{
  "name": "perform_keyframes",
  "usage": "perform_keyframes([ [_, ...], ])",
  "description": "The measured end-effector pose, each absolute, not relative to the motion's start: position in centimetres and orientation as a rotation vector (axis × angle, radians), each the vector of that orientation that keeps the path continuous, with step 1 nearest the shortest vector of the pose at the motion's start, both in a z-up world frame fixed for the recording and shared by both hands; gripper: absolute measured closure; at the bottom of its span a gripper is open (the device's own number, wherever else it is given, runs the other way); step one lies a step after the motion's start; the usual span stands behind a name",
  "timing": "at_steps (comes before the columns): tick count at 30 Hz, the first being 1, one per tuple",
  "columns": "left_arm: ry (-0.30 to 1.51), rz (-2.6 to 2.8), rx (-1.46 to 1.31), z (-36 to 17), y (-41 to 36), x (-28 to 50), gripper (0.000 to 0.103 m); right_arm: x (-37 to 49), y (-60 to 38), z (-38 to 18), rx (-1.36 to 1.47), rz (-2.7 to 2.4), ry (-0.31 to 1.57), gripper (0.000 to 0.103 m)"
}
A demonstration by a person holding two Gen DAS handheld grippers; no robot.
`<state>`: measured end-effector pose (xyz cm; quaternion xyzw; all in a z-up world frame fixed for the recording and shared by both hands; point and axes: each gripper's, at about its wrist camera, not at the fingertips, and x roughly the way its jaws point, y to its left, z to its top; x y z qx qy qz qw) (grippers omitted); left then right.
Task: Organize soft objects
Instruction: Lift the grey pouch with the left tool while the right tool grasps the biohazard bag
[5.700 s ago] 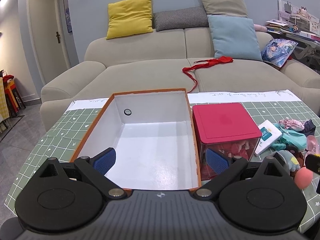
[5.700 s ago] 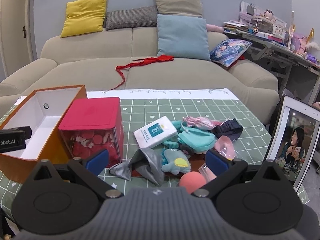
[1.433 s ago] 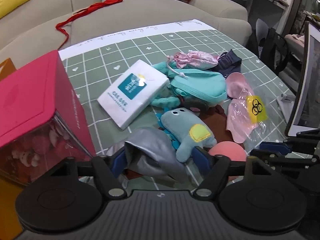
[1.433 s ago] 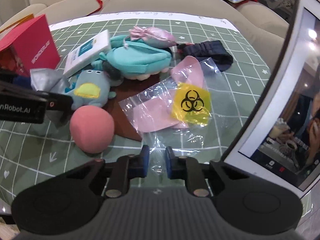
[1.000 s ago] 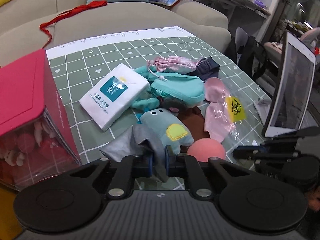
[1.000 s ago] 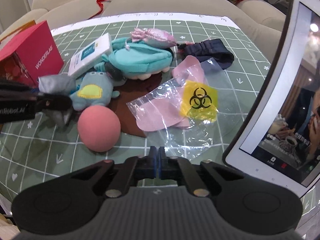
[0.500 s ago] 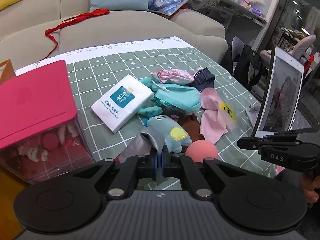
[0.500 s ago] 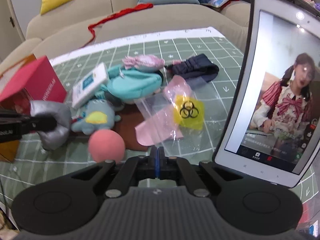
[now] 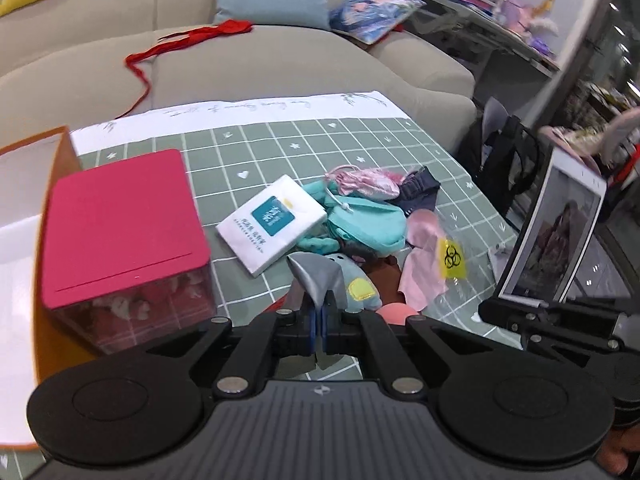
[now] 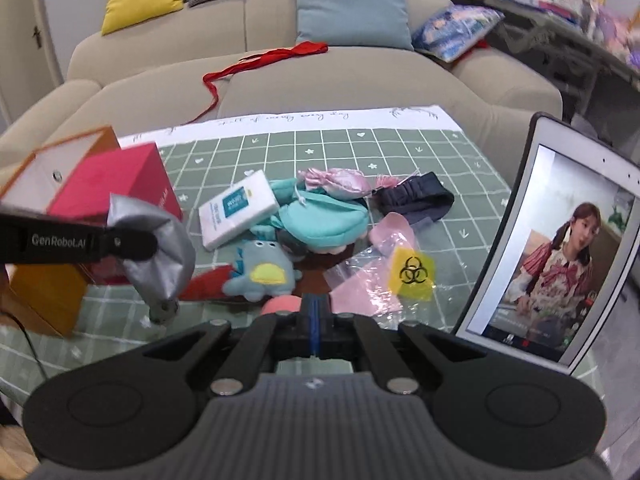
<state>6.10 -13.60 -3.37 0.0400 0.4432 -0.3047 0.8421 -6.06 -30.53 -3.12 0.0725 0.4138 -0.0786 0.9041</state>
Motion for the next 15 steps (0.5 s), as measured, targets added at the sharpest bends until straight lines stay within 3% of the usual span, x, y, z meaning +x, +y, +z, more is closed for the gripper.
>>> perform_keyframes([
  [15,0.972,-0.511,-0.041,3.4,-9.0,7.8,0.1,-2.9,-26.2,5.5,0.239,-0.082,0.787,0.103],
])
